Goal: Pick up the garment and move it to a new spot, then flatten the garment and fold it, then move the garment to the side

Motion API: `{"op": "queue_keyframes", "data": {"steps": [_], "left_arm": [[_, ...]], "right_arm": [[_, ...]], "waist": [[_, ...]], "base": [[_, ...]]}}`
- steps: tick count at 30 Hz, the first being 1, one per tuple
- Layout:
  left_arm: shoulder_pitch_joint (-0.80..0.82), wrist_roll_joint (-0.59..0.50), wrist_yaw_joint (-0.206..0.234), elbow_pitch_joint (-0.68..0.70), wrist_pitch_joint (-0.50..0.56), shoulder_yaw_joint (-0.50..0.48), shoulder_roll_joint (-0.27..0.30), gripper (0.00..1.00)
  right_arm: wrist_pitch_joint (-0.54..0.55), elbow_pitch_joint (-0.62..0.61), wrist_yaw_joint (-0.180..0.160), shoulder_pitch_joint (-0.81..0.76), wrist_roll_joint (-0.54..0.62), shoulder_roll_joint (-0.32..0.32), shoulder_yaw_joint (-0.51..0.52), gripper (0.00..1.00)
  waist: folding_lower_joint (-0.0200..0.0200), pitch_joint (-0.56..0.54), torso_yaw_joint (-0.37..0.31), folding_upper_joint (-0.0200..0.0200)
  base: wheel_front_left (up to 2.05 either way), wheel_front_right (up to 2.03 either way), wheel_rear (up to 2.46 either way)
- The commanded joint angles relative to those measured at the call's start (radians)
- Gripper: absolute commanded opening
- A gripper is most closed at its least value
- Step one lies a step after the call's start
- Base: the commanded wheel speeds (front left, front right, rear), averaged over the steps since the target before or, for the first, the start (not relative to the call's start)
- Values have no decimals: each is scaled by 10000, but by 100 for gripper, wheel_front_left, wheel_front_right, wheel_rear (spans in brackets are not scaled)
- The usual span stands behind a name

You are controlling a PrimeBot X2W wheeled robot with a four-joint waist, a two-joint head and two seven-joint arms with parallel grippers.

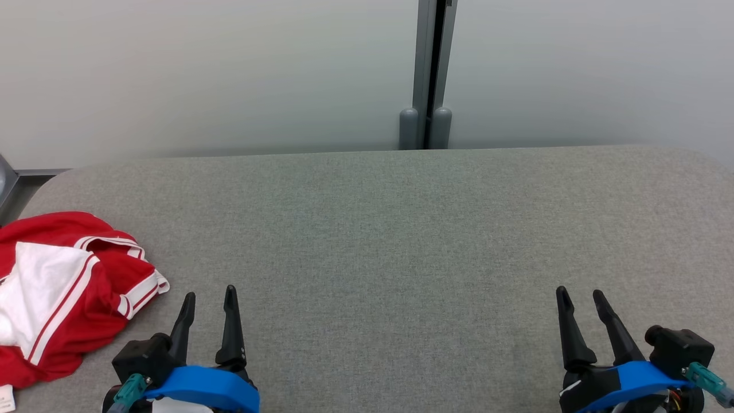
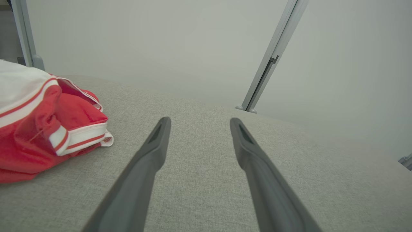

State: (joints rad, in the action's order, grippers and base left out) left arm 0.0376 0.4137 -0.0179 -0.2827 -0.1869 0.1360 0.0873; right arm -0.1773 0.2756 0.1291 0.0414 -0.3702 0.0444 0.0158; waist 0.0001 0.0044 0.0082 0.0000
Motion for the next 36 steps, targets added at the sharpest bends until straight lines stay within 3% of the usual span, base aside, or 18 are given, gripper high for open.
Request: {"op": "queue_keyframes", "data": {"steps": [1,17,36], "left_arm": [[57,-234,39,29,-72,17,55,100],[85,-1437,230,-277,-405,297,147,100],[27,-2099,504,-501,-721,353,91,100]], "right_arm": [[-67,-43,19,56,266,78,6,100],[-208,-79,22,-92,1624,85,-84,100],[-397,55,27,-233,2975,91,58,100]], "waist": [[-1,-2,3,0],[-1,-18,20,0],[-1,-90,59,0]], "base": [[0,0,0],[0,0,0],[0,0,0]]}}
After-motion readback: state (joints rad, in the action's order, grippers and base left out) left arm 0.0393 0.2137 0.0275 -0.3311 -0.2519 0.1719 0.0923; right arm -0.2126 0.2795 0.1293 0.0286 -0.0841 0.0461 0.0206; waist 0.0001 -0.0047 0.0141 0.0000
